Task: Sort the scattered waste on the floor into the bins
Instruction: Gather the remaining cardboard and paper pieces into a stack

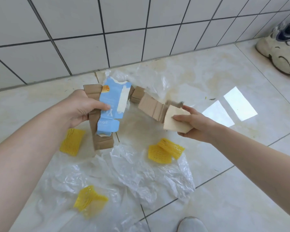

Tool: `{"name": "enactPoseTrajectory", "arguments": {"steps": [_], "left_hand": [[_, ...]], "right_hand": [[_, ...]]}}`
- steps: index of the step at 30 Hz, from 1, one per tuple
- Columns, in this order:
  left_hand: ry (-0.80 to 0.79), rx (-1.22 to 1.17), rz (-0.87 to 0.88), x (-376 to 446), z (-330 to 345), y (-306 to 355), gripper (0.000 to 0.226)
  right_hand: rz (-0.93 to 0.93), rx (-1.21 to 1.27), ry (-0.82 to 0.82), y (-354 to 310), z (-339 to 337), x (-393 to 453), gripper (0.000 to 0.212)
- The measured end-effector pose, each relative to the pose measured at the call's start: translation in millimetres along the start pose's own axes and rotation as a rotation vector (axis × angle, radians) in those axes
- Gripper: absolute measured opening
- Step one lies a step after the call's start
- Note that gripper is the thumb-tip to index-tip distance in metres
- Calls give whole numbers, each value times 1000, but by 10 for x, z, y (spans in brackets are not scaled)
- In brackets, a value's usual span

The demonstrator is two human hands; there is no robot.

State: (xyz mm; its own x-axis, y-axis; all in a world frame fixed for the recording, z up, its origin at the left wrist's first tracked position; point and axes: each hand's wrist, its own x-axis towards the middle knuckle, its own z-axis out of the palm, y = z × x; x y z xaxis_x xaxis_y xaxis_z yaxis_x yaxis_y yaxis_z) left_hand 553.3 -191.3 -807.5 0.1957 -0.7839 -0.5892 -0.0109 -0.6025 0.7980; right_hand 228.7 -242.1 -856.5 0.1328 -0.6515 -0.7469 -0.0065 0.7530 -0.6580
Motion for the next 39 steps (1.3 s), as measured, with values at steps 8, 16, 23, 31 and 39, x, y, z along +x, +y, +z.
{"name": "enactPoseTrajectory", "arguments": {"steps": [8, 16, 23, 31, 39], "left_hand": [[169, -148, 23, 68, -129, -158, 29], [227, -406, -43, 221, -333, -221, 12], [94, -425, -108, 523, -212, -47, 11], [-62, -185, -138, 849, 374, 274, 13], [-90, 560, 89, 1108, 800, 494, 33]], "right_hand": [[-30, -474, -143, -22, 290, -3, 26], [-198, -658, -307, -221, 871, 116, 22], [-233, -705, -267, -546, 1125, 428, 43], [-241, -1164, -318, -712, 941, 698, 11], [-337, -1549, -344, -616, 965, 924, 23]]}}
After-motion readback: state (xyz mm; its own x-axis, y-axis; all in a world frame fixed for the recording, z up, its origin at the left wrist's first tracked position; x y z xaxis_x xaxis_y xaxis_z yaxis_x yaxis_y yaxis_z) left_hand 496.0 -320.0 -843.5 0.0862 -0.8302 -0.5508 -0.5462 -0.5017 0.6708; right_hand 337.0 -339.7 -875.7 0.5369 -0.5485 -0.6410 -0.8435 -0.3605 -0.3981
